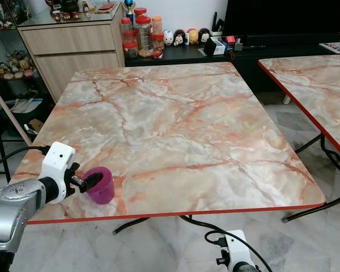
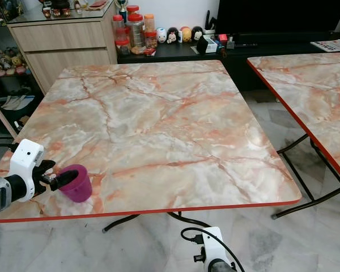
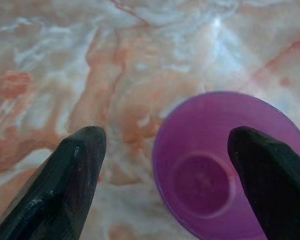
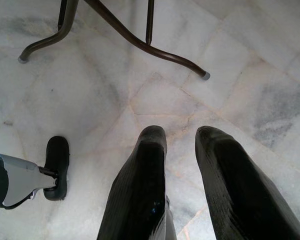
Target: Setting the table
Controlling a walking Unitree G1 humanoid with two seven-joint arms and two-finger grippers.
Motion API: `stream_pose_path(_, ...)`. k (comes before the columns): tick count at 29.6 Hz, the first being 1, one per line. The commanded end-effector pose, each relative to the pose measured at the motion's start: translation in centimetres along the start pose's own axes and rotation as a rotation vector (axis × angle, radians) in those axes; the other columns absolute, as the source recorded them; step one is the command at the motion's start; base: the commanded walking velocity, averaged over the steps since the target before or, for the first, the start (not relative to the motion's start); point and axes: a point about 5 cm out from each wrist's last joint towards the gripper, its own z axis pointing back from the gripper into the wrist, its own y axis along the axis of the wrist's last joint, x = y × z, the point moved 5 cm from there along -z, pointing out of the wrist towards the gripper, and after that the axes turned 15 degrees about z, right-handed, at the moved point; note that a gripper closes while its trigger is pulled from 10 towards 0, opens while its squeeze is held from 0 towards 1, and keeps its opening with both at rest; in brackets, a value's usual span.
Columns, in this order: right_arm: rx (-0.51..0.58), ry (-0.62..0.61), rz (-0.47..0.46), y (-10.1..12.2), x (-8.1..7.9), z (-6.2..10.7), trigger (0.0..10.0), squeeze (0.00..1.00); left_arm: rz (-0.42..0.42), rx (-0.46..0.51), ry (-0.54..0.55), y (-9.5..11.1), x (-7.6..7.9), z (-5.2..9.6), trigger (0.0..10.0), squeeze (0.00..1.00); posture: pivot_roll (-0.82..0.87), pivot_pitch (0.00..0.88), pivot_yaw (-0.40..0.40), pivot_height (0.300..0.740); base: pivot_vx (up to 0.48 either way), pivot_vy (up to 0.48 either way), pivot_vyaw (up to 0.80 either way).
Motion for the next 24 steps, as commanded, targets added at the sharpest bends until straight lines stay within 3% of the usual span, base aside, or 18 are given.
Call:
stream_pose_path(1,0.002,0.006,0.001,0.18,-0.07,-0.04,10.0,0.00,-0.018,0.000,0.000,0.30,-0.10,-0.14,10.0,0.00,0.08,0.000,0.021,0.723,0.000,0.000,0.00)
stream_pose_path(5,0.001,0.006,0.000,0.14,-0.08,-0.03,10.0,0.00,-0.028,-0.015,-0.016,0.03,0.18,-0.30,10.0,0.00,0.08,0.000,0.022,0.723,0.000,0.000,0.00)
stream_pose_path(6,0.001,0.006,0.000,0.12,-0.09,-0.03,10.0,0.00,-0.028,-0.019,-0.018,-0.05,0.23,-0.33,9.3,0.00,0.08,0.000,0.023,0.723,0.000,0.000,0.00)
stream_pose_path(7,0.001,0.005,0.000,0.10,-0.08,-0.02,10.0,0.00,-0.028,-0.021,-0.020,-0.11,0.28,-0.37,6.4,0.00,0.08,0.000,0.022,0.723,0.000,0.000,0.00)
stream_pose_path(8,0.000,0.005,-0.001,0.09,-0.08,-0.02,10.0,0.00,-0.028,-0.023,-0.021,-0.14,0.31,-0.40,6.4,0.00,0.08,0.000,0.022,0.723,0.000,0.000,0.00)
stream_pose_path(9,0.000,0.005,0.000,0.09,-0.07,-0.02,10.0,0.00,-0.026,-0.023,-0.021,-0.15,0.31,-0.40,0.0,0.00,0.08,0.000,0.023,0.723,0.000,0.000,0.00)
stream_pose_path(24,0.003,0.002,0.003,0.24,0.04,-0.05,10.0,0.00,-0.022,-0.021,-0.015,-0.12,0.18,-0.43,0.0,0.00,0.08,0.000,0.021,0.723,0.000,0.000,0.00)
